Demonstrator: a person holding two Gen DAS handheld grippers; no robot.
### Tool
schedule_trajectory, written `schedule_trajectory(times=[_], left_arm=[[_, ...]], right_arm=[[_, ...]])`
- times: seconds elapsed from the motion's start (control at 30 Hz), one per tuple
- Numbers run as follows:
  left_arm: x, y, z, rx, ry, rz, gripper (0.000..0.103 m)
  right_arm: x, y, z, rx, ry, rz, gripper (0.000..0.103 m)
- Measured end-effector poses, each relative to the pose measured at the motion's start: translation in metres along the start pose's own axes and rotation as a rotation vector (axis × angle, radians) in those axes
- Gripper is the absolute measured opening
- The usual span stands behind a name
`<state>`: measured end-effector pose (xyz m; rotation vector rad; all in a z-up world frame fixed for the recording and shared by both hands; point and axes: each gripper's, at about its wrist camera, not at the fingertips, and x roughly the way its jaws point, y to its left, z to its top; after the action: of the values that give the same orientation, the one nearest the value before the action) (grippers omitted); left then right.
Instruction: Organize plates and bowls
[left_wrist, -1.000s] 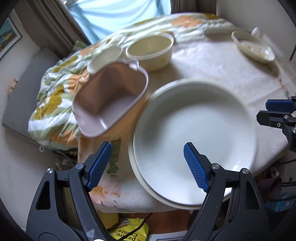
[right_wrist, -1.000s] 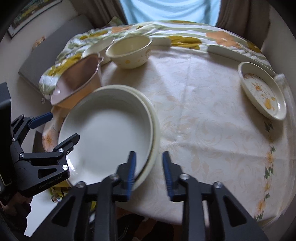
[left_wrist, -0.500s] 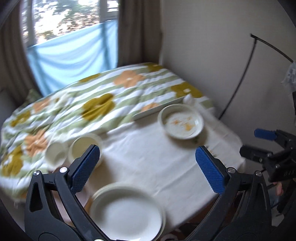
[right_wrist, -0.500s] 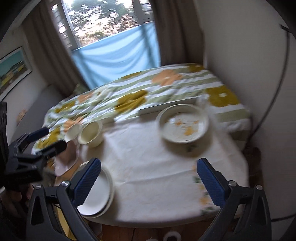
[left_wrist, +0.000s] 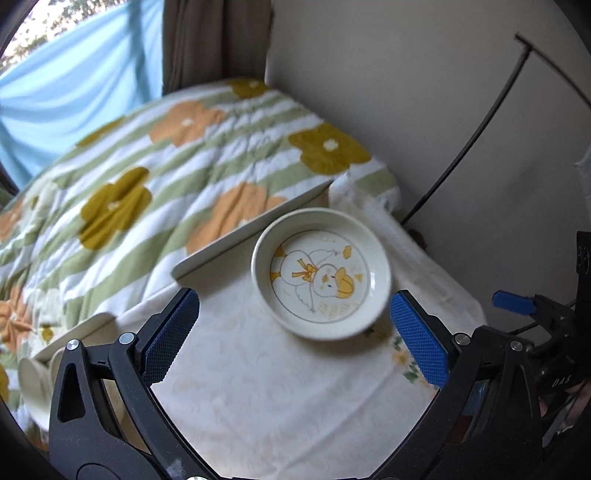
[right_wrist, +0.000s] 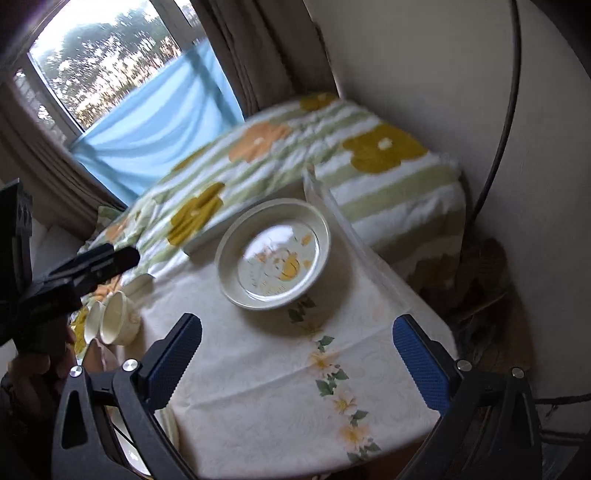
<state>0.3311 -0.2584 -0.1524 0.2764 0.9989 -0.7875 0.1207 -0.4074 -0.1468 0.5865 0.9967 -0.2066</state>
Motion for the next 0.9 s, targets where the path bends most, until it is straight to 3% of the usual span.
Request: schedule_trajectory(times=[0.07, 0.17, 0.23, 0.3, 0.33, 0.47, 0.57, 0.9], left_arm=[[0.031, 0.007, 0.008, -0.001, 0.042, -0.007, 0.102], [0.073, 0.016, 0.014, -0.006, 0.112, -0.014, 0.086], [0.101, 0.021, 0.015, -0.011, 0.165, -0.019, 0.076], [0.127, 0.026, 0.015, -0.017, 0.21, -0.021, 0.059], [0.134, 0.028, 0.014, -0.021, 0.226, -0.024, 0.055], [0.156, 0.036, 0.013, -0.03, 0.255, -0.025, 0.045], [0.162, 0.041, 0.012, -0.044, 0.264, -0.037, 0.022], [0.172, 0.047, 0.018, -0.059, 0.254, -0.062, 0.019]], right_arm=[[0.019, -0.004, 0.005, 0.017, 0.023, 0.018, 0.103], [0.052, -0.009, 0.014, 0.036, 0.057, 0.04, 0.099], [0.071, -0.01, 0.018, 0.039, 0.086, 0.06, 0.076], [0.092, -0.012, 0.022, 0.038, 0.117, 0.063, 0.063], [0.099, -0.013, 0.025, 0.039, 0.123, 0.062, 0.057], [0.121, -0.022, 0.031, 0.054, 0.146, 0.07, 0.043], [0.132, -0.025, 0.037, 0.045, 0.155, 0.068, 0.034], [0.148, -0.025, 0.04, 0.02, 0.136, 0.036, 0.019]])
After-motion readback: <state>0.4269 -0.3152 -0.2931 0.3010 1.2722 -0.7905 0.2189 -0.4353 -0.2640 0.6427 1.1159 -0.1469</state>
